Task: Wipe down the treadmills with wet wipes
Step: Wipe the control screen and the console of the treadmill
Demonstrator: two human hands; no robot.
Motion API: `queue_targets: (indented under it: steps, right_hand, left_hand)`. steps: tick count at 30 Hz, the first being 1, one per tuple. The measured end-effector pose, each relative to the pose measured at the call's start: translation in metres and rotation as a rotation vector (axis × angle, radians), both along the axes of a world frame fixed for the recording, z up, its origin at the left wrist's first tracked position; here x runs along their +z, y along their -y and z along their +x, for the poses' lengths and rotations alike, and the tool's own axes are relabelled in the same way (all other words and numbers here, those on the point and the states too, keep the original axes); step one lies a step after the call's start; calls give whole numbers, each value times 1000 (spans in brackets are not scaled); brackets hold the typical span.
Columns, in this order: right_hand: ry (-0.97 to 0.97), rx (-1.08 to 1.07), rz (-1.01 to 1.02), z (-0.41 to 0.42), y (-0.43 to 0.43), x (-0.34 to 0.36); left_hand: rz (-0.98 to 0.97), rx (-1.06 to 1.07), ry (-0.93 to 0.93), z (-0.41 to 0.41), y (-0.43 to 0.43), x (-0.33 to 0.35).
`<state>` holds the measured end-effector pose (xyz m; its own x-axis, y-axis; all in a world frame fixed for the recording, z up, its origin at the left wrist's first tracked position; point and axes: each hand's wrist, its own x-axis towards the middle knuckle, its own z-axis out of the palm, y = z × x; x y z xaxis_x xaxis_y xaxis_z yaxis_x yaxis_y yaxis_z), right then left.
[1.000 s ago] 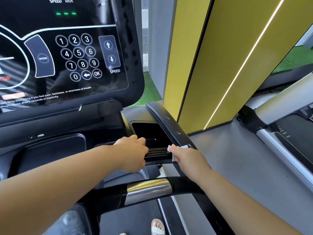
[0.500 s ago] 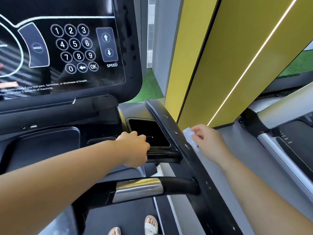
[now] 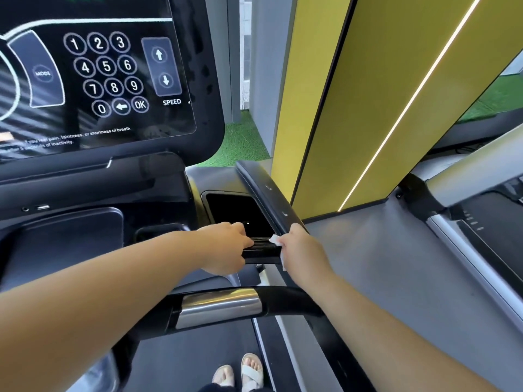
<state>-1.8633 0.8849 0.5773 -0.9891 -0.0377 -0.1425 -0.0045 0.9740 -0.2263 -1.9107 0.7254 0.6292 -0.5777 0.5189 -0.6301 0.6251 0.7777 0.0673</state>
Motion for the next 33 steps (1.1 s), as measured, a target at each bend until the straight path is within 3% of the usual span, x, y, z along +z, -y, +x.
queue_targets:
  steps: [3,5,7,9,13,15,16,19,22,23,25,28,33]
  right_hand:
    - [-34,-39,-376,11,15,5]
    - [30,-201,-723,12,14,16]
    - [-22,-415,-887,7,-2,22]
    - [-64,-442,-698,2,-17,24]
    - [-1,-243,-295,-1,-6,6]
    - [-12,-187,-188,4,7,2]
    - [-15,-169,-239,6,14,4]
    - [192,-230,-787,9,22,19]
    - [177,-497,-1176,-5,1,30]
    - [144,-569,-1182,-12,-10,32]
    - [93,-556,-924,-27,-34,35]
    - [10,-348,-603,-65,-57,29]
    - [-99,-29,-428,-141,-55,12]
  left_hand:
    - [83,62,-24,-2,3,0]
    - [132,132,-23,-5,6,3]
    - [131,166,-8,-9,8,5]
    - [141,170,1,-10,8,6]
    - [146,158,-2,-8,8,3]
    - [159,168,1,-7,8,3]
    - [162,174,3,-7,9,2]
    - [162,189,-8,-9,9,-1]
    - [188,245,5,-16,7,-4]
    - [196,266,25,-20,7,-5]
    - [194,293,100,-27,4,-9]
    - [240,341,115,-38,-7,-10]
    - [385,459,-71,-66,-33,-15]
